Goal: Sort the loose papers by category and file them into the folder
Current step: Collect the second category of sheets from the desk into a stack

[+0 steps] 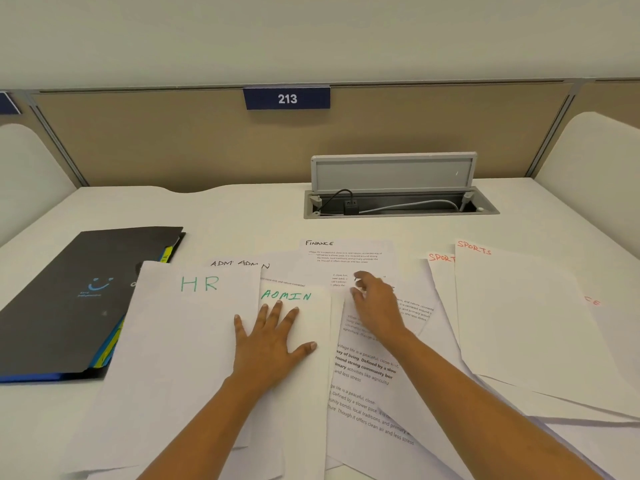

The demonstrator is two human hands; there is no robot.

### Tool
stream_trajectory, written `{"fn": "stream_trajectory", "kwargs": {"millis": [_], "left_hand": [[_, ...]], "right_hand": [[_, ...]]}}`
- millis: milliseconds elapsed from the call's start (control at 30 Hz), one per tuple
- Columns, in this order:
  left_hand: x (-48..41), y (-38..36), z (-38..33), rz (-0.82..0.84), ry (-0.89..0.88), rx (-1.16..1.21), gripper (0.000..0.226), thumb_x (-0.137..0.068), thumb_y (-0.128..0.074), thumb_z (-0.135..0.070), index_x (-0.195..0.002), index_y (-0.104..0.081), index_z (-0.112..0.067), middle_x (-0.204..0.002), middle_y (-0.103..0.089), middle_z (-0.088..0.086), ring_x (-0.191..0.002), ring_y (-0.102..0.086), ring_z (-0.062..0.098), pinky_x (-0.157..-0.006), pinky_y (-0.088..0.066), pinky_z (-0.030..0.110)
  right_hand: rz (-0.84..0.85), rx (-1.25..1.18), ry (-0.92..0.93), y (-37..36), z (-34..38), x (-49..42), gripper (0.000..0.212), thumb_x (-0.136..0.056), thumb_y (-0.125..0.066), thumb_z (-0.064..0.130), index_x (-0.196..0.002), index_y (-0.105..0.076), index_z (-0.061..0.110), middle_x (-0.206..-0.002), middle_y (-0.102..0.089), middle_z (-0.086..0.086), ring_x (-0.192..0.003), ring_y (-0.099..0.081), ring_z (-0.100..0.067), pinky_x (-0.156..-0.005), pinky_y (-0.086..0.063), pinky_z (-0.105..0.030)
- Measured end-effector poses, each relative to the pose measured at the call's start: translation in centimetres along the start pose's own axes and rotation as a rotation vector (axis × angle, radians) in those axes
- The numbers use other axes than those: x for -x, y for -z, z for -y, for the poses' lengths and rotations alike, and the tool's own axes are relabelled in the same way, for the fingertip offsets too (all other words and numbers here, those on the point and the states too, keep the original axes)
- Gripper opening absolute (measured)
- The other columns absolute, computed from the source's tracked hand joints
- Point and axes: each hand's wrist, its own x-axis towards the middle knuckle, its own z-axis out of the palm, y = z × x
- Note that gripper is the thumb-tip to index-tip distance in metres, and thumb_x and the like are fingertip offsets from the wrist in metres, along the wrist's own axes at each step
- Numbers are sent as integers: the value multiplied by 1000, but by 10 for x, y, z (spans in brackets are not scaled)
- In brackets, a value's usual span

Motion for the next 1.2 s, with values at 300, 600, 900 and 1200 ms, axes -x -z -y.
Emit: {"fn": "stream_trajectory", "kwargs": {"millis": [300, 600, 900, 1200], "left_hand": [[1, -1, 3, -13, 32, 25, 133, -27, 37, -84, -146, -2, -38, -157, 4, -8, -145, 6, 13, -113, 4, 53], [3, -1, -1, 1, 62, 34, 134, -26, 37, -84, -146, -2, -38, -157, 4, -7, -145, 6, 14, -112, 2, 55], [-1, 13, -7, 25, 57, -18, 79, -81, -16, -76, -146, -15, -31, -157, -9, -3, -145, -6, 17, -112, 4, 57], [-32, 26, -38, 16, -71, 94, 64, -90, -39, -56, -143, -25, -23, -155, -17, 0, -144, -12, 14, -115, 1, 51]], "right_hand": [[215, 360, 31, 3, -24, -2, 57, -94, -49, 38, -142, -34, 11, -153, -25, -10, -144, -18, -20, -118, -15, -37], [149, 387, -15, -3, -15, -10, 66, -93, -49, 40, -145, -25, 8, -155, -21, -11, -145, -14, -22, -117, -9, -39], [163, 424, -58, 16, -11, -20, 67, -82, -64, 47, -131, -41, 8, -126, -54, -9, -118, -49, -26, -97, -38, -32], [305, 454, -86, 31, -11, -47, 87, -70, -76, 49, -137, -33, 12, -139, -39, -7, -131, -34, -24, -105, -33, -37]]}}
